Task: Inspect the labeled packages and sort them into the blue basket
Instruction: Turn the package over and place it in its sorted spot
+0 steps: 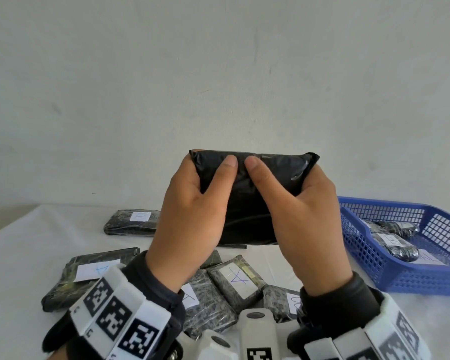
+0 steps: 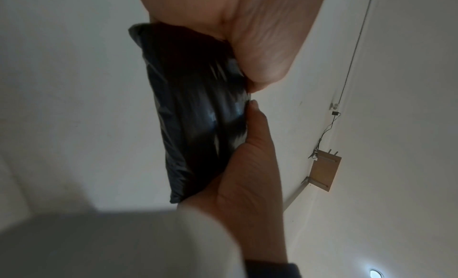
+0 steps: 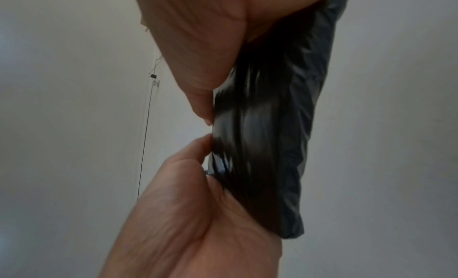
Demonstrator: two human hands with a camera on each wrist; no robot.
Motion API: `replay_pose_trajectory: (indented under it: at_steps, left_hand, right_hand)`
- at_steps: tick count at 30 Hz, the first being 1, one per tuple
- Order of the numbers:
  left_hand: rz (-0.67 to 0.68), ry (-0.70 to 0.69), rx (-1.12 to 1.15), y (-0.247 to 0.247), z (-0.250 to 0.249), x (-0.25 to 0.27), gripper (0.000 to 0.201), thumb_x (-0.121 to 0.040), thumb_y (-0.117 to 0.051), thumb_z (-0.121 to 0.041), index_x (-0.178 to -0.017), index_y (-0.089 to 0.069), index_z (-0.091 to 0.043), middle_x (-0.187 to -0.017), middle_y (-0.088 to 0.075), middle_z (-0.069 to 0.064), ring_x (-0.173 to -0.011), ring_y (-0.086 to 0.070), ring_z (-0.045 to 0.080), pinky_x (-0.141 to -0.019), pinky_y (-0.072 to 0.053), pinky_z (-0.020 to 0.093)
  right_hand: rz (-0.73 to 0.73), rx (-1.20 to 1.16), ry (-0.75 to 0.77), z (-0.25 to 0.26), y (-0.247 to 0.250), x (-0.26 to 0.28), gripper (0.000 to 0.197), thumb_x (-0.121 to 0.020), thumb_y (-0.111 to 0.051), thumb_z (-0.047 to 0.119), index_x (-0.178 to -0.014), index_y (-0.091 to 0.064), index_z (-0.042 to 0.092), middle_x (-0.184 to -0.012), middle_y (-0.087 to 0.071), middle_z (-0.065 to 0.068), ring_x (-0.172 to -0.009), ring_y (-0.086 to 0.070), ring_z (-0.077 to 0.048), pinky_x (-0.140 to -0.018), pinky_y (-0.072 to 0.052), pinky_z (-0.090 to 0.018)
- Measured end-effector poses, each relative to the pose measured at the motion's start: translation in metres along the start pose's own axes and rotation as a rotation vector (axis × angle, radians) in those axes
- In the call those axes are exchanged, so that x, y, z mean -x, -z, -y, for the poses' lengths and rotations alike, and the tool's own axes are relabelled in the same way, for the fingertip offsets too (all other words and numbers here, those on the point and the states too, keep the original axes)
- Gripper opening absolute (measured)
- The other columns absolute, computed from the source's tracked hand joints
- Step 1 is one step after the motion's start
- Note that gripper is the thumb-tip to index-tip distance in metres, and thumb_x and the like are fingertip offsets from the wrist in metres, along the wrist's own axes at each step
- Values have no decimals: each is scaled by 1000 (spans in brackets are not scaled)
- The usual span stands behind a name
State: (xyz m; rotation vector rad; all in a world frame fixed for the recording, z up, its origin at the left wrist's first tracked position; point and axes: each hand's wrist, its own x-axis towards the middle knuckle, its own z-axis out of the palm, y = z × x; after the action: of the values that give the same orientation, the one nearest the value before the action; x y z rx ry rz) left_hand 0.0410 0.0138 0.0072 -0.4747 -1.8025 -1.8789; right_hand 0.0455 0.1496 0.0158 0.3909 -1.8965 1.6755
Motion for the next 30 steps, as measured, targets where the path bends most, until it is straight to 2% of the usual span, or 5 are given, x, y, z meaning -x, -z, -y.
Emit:
replay_pose_trajectory:
  at_steps: [7, 13, 21, 24, 30]
  left_hand:
    - [47, 68, 5, 6, 0, -4, 33, -106, -51, -44, -107, -69, -15, -102, -77, 6, -100, -74, 19, -94, -59, 47]
    - [86, 228, 149, 6, -5, -4, 36, -109, -45, -38, -111, -73, -16, -105, -81, -1, -101, -77, 17, -96, -58, 44]
    - [-62, 257, 150, 5, -2, -5, 42, -108, -45, -50, -101, -77, -24, -107, -80, 0, -102, -76, 20, -94, -59, 48]
    - [-55, 220, 114, 3, -1, -4, 43, -108, -43, -51, -104, -73, -20, -110, -77, 4, -103, -74, 21, -98, -58, 50]
    - [-15, 67, 27, -2, 1, -1, 28, -104, -59, -41, -108, -73, -18, -101, -79, 0, -97, -76, 17, -90, -62, 49]
  right_hand:
    - [24, 22, -49, -4, 7, -6, 37, -94, -64, 54, -94, -66, 18, -89, -75, 2, -88, -73, -14, -80, -61, -44]
    - [-22, -122, -170, -3, 11, -11, 36, -108, -48, 35, -75, -44, 20, -60, -49, 17, -55, -46, 3, -50, -42, -17]
    - [-91, -73, 18, -5, 3, -7, 50, -105, -57, 41, -83, -58, -4, -72, -50, -26, -64, -50, -34, -57, -46, -47]
    - [-157, 9, 29, -8, 2, -8, 26, -100, -67, 42, -103, -69, 15, -86, -73, -4, -82, -72, -24, -71, -62, -50]
    - [-199, 126, 90, -6, 2, -5, 27, -92, -73, 42, -99, -67, 17, -85, -67, 13, -76, -62, 6, -65, -45, -8]
